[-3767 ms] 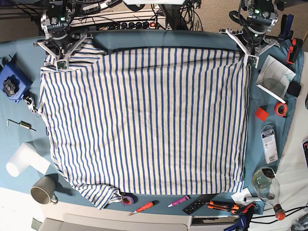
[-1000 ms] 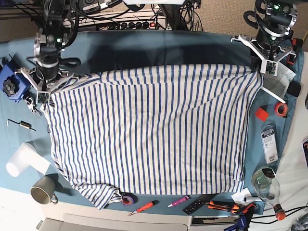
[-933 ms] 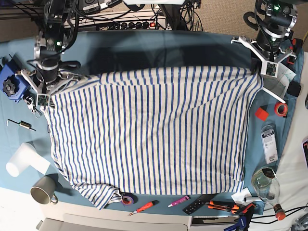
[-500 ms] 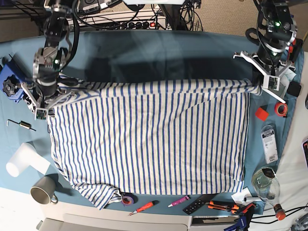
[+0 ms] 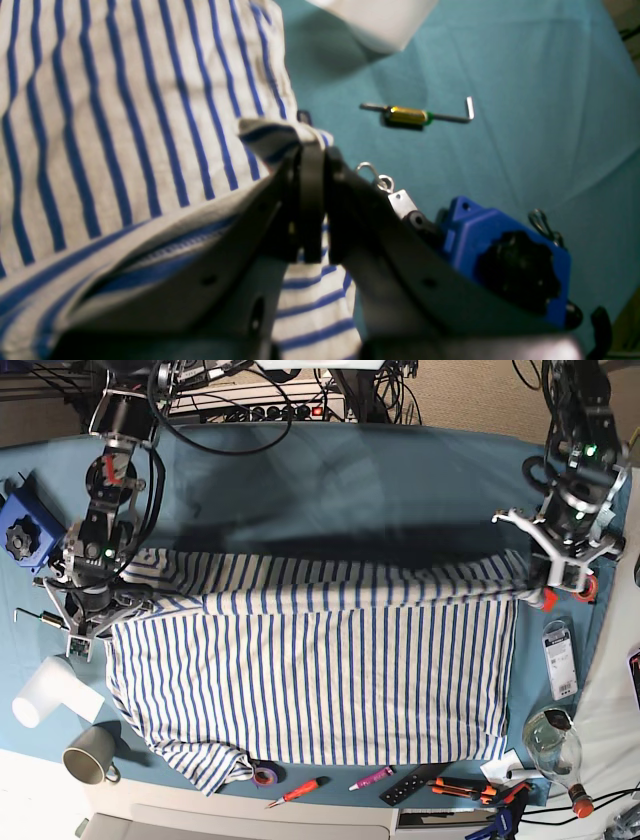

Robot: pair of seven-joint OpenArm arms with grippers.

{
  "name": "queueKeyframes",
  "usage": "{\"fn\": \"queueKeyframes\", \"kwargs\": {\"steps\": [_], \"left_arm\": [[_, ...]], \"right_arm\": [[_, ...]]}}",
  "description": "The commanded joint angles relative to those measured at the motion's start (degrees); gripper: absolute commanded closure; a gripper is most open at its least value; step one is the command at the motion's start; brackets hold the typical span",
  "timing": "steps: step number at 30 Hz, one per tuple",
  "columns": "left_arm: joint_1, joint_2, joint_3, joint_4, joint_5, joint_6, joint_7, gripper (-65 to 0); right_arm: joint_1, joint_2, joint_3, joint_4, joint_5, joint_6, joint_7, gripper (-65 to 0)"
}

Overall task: Fold the T-shirt properly
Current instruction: 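Lift the collar edge with both grippers and fold it toward the hem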

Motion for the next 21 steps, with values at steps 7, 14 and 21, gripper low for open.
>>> {"fn": "queueKeyframes", "kwargs": {"steps": [7,14,21], "left_arm": [[-10.3,-1.1,4.1,-6.4,2.1,0.9,-1.4,0.0],[-14.8,-0.9,4.6,-6.5,2.1,0.9,-1.2,0.0],[-14.8,3.1,4.6,-6.5,2.2,0.5,-3.6,0.0]], "right_arm": [[2.2,0.8,0.3,0.8,-1.0,0.6,2.1,0.0],[2.1,0.8,0.3,0.8,-1.0,0.6,1.0,0.0],[2.1,0.8,0.3,0.8,-1.0,0.6,1.0,0.0]]}}
